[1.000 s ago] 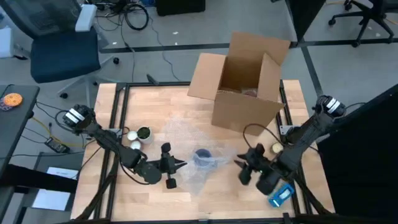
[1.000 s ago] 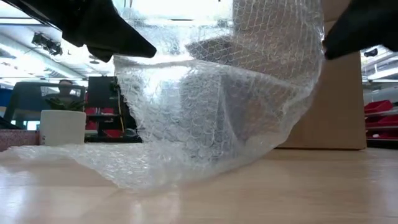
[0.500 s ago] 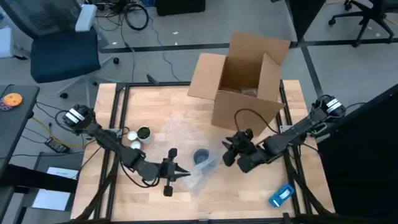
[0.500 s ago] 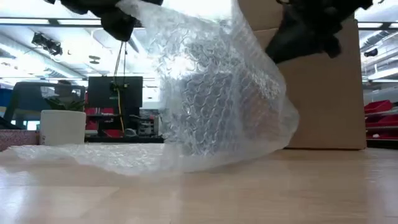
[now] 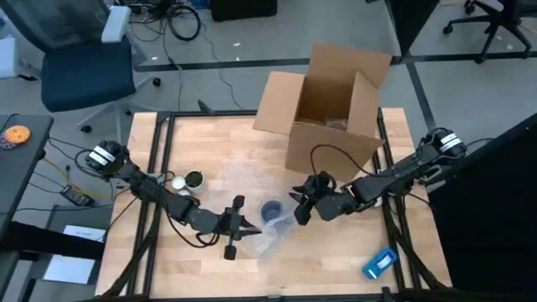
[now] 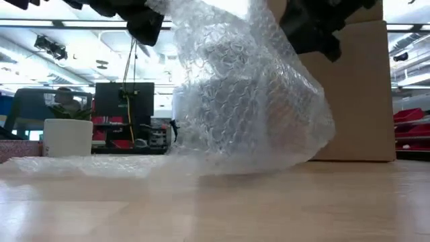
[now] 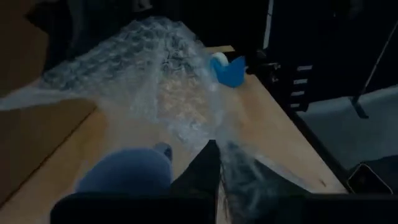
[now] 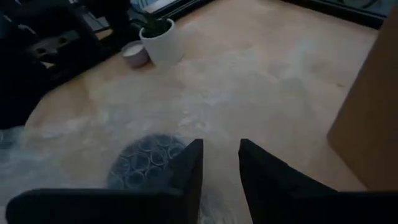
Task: Wrap mug
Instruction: Wrap the purple mug with the bubble wrap
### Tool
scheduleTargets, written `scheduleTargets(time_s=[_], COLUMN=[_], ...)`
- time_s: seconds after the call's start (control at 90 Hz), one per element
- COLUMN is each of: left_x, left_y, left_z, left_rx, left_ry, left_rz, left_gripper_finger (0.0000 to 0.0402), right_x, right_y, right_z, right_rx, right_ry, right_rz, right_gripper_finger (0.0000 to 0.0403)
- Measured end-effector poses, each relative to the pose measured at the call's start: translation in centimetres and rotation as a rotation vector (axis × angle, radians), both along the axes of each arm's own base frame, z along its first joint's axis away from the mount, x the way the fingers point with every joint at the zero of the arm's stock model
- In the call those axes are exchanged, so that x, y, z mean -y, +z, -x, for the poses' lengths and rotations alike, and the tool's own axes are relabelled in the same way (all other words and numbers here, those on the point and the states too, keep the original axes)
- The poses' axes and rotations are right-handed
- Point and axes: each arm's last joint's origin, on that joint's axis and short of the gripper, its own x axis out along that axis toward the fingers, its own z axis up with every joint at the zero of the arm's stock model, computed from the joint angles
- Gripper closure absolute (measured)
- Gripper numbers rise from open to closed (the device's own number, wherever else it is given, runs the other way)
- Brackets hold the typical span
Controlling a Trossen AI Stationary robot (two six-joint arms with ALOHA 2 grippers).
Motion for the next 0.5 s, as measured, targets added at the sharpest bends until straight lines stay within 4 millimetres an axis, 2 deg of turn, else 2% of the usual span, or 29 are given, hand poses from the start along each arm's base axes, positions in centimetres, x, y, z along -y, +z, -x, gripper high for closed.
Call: scheduleTargets(time_s=[0.178, 0.333, 0.5], left_x=[0.2, -0.2, -0.3], left_y=[0.4, 0.7, 0.9], left_z=[0.0, -0.2, -0.3], left_rx=[0.035, 0.052, 0.073], left_ry=[-0.056, 0.04, 0.051], left_rz=[0.034, 0.139, 0.156], left_gripper_finger=[0.0402, 0.0402, 0.0402], right_x=[-0.2, -2.1, -4.3], right_y=[0.5, 3.1, 3.5], right_z=[0.9, 3.0, 5.0], right_rx=[-0.055, -0.023, -0.005], right_ry=[0.037, 0.136, 0.196], right_rz=[0.046, 0.027, -0.072], right_gripper_finger=[0.0328, 0.0328, 0.0328])
